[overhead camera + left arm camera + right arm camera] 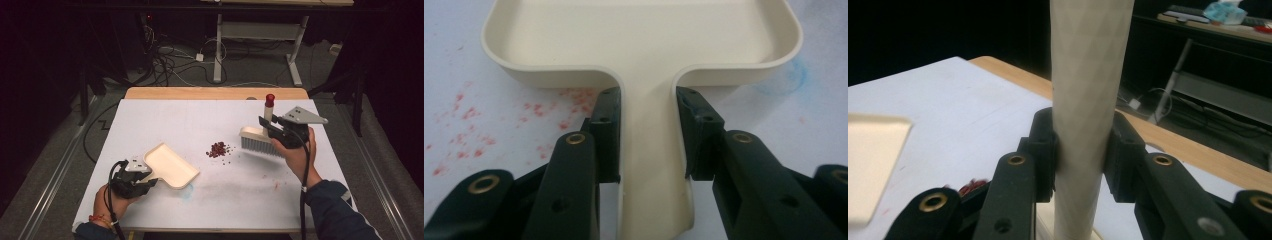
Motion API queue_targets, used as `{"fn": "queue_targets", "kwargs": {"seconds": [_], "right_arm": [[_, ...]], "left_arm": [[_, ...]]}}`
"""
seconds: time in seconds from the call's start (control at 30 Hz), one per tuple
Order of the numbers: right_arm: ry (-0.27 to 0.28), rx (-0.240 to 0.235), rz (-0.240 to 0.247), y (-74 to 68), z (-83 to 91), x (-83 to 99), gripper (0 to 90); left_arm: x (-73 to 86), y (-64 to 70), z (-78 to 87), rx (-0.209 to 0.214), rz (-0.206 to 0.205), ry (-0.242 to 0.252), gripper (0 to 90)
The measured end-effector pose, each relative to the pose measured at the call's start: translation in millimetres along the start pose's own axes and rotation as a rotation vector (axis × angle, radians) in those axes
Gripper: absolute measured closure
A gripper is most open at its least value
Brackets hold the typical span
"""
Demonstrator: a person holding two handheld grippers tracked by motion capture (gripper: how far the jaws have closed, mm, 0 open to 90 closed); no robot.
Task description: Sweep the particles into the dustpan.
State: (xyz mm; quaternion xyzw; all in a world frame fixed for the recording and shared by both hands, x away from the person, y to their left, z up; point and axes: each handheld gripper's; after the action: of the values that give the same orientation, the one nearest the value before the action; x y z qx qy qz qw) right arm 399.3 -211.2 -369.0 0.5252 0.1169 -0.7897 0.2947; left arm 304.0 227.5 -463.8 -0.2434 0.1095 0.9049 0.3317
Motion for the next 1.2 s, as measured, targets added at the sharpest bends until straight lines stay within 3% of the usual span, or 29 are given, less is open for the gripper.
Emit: {"fn": "queue_targets", "kwargs": {"seconds": [0.1,0.17,0.23,0.37,0.47,0.6,0.7,0.77,0.8,0.9,1.2], "right_arm": [[-0.018,0.047,-0.041,2.9,-31.0,-9.5,70.1],[-0.028,0.059,-0.041,2.3,-37.9,-11.3,70.1],[-0.03,0.096,-0.033,-1.3,-55.6,-16.3,70.1],[0.004,0.104,-0.076,-6.0,-71.1,-22.3,70.1],[-0.002,0.108,-0.075,-14.4,-82.3,-21.7,70.1],[-0.007,0.092,-0.08,-21.9,-87.9,-16.7,70.1],[-0.003,0.031,-0.086,-33.9,-86.1,-10.9,70.1],[-0.006,0.025,-0.071,-39.1,-84.4,-10.7,70.1],[-0.011,-0.002,-0.049,-49.7,-81.3,-8.7,70.1],[-0.02,-0.014,0.0,-63.5,-76.7,-5.7,69.8],[-0.055,-0.049,0.036,-78.2,-72.4,-2.7,68.9]], "left_arm": [[-2.7,5.7,-2.1,0.015,-0.023,0.0,64.0],[-2.9,7.0,-2.9,0.015,-0.023,0.004,63.9],[-3.6,9.4,-4.0,0.005,-0.028,0.003,63.9],[-3.2,14.4,-5.1,0.005,-0.027,0.008,63.9],[-4.3,15.9,-6.0,0.011,-0.031,0.01,63.9],[-10.3,21.5,-11.4,0.015,-0.046,0.011,63.9],[-16.3,28.9,-14.8,0.007,-0.043,0.008,63.9],[-18.1,30.9,-15.4,0.006,-0.045,0.004,63.9],[-20.0,33.1,-16.5,0.003,-0.049,0.004,63.9],[-28.9,41.7,-22.7,0.005,-0.06,-0.006,63.9],[-40.3,61.0,-35.7,-0.015,-0.032,-0.014,63.8]]}}
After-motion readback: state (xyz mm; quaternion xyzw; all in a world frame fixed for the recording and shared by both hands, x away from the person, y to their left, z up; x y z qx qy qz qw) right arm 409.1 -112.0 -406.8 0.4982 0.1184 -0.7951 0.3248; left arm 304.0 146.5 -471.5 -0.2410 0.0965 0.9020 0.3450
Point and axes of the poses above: each handheld gripper's, and its own axes: z roughly backward along the jaws, x roughly out of its underside, y roughly to its right, and after that the axes turned 5 degrees about -y, right-handed
